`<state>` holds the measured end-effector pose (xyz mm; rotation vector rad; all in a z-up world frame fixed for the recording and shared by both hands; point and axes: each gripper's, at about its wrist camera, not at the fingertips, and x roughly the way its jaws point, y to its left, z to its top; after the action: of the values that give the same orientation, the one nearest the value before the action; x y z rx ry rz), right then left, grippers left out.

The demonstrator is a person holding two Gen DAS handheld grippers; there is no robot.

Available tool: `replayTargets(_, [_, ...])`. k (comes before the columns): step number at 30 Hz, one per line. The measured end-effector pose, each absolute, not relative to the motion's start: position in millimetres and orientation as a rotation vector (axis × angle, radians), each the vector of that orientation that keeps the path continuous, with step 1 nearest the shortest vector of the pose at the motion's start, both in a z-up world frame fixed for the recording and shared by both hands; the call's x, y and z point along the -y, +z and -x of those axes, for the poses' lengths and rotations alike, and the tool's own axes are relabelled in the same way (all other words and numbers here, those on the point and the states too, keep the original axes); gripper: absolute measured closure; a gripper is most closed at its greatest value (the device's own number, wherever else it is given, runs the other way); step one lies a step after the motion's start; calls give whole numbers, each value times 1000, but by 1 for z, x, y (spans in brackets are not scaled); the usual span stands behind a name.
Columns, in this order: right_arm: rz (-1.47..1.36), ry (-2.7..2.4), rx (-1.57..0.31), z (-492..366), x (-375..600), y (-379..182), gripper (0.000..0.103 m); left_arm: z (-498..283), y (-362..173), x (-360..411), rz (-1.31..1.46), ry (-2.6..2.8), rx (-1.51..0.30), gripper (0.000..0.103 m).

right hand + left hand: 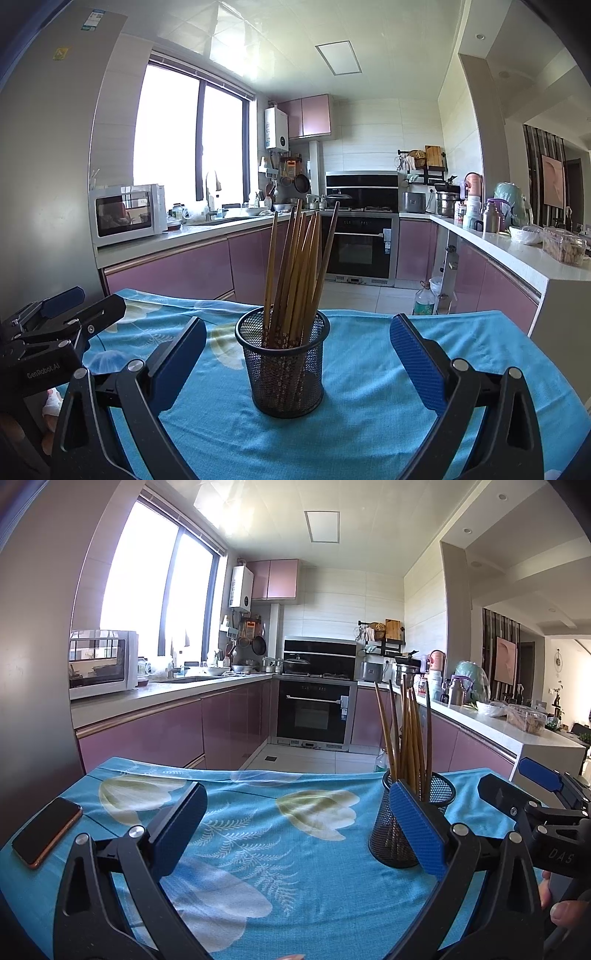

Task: Organize utensils

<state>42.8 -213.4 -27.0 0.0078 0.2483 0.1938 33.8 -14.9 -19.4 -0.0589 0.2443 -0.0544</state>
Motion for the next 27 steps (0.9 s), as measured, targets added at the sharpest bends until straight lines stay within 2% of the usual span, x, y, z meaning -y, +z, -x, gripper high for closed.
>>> replayTargets(27, [-17,195,-254,-44,214,-30,7,-34,-22,16,49,-36,-258,6])
